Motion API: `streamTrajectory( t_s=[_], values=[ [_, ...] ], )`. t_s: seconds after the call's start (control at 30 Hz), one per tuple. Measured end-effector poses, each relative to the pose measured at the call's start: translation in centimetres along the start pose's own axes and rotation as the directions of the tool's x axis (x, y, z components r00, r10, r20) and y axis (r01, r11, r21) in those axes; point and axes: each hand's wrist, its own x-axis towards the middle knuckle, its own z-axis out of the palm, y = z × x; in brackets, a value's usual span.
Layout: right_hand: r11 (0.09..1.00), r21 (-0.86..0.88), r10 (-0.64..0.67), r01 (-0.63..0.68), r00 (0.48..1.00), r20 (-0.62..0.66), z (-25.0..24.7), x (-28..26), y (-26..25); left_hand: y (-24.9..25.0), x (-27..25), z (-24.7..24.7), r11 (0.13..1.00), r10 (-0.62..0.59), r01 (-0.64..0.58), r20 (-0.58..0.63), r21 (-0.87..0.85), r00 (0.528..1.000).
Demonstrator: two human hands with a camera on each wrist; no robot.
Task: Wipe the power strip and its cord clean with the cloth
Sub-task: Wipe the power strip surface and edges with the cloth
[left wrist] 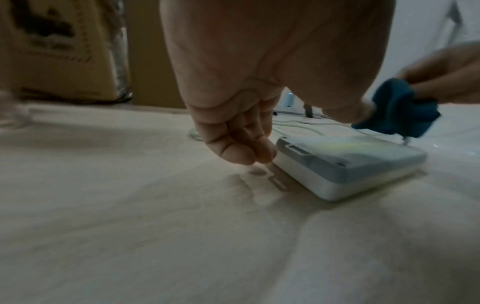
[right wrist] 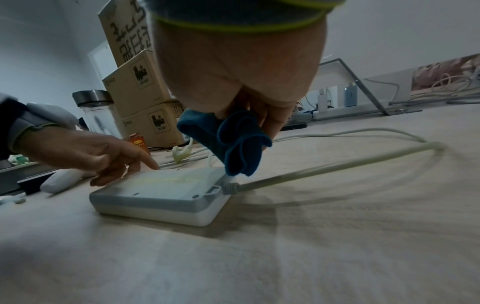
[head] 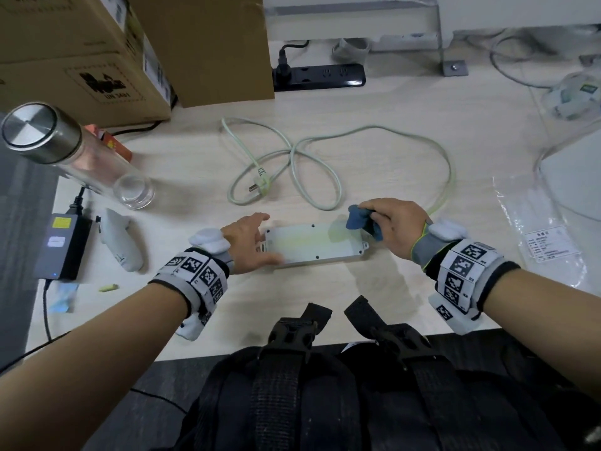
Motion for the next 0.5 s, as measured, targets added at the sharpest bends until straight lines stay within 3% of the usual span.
streamTrajectory(
  t_s=[0.1, 0.17, 0.3, 0.5],
  values=[
    [0.99, -0.038, -0.136, 0.133, 0.986, -0.099, 0.5, -0.1, 0.6, -0.1, -0.5, 0.8, 0.989, 0.073, -0.075, 0.019, 0.13, 0.997],
    [0.968, -0.106, -0.237, 0.227, 0.967, -0.098, 0.7, -0.1, 0.1, -0.2, -0.5, 1.2, 0.985, 0.12, -0.118, -0.009, 0.128, 0.993],
    [0.825, -0.269, -0.466, 0.496, 0.868, 0.17, 2.5, -1.1, 1.2, -0.2, -0.4, 1.1, 0.979, 0.189, -0.181, -0.09, 0.094, 0.978],
    [0.783, -0.344, -0.424, 0.518, 0.85, 0.314, 3.1, -2.6, 2.1, -0.3, 0.1, 0.2, 0.982, 0.163, -0.159, -0.031, 0.105, 0.986]
  ],
)
